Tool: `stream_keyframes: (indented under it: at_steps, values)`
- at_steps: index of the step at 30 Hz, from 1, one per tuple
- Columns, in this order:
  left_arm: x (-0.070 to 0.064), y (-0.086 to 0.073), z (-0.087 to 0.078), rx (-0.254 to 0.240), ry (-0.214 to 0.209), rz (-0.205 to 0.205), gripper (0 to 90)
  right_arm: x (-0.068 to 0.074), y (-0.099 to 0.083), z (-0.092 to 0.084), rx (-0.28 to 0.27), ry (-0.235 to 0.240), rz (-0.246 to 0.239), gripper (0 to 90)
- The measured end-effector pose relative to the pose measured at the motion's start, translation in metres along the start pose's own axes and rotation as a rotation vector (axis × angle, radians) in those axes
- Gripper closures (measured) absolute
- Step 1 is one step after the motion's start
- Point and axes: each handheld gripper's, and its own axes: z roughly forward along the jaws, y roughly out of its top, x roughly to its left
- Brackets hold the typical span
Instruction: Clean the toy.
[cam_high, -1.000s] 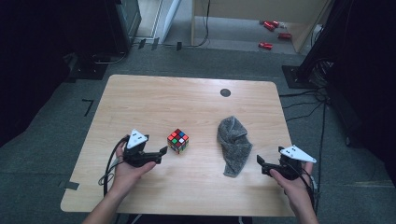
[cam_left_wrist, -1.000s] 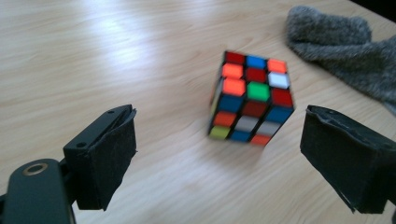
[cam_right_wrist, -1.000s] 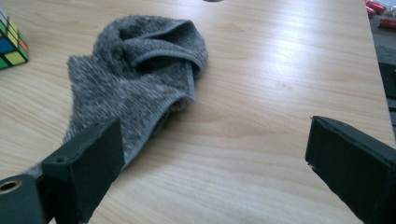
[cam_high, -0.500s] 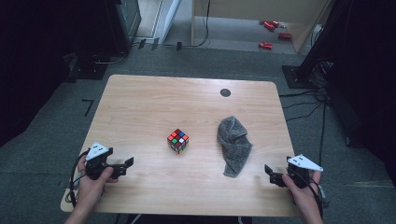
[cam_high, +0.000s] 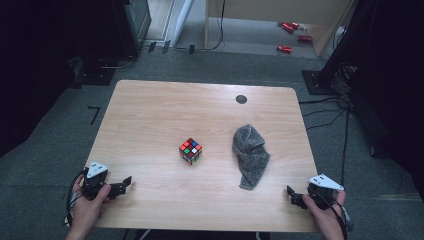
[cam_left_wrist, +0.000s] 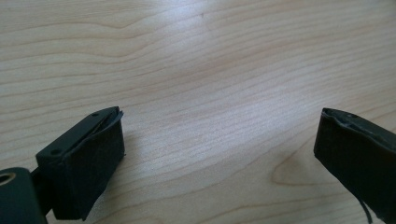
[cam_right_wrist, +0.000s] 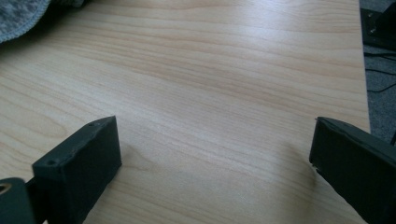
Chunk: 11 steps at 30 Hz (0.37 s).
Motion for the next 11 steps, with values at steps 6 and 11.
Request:
stream_keyframes:
  at_steps: [6, 11]
  values:
    - [-0.0018, -0.0005, 0.0002, 0.005, 0.013, 0.010, 2.5, -0.0031, 0.0013, 0.0026, 0.021, 0.024, 0.020, 0.0]
    - [-0.0021, -0.0009, -0.0003, 0.006, 0.017, 0.007, 2.5, -0.0030, 0.0013, 0.0027, 0.021, 0.023, 0.023, 0.0]
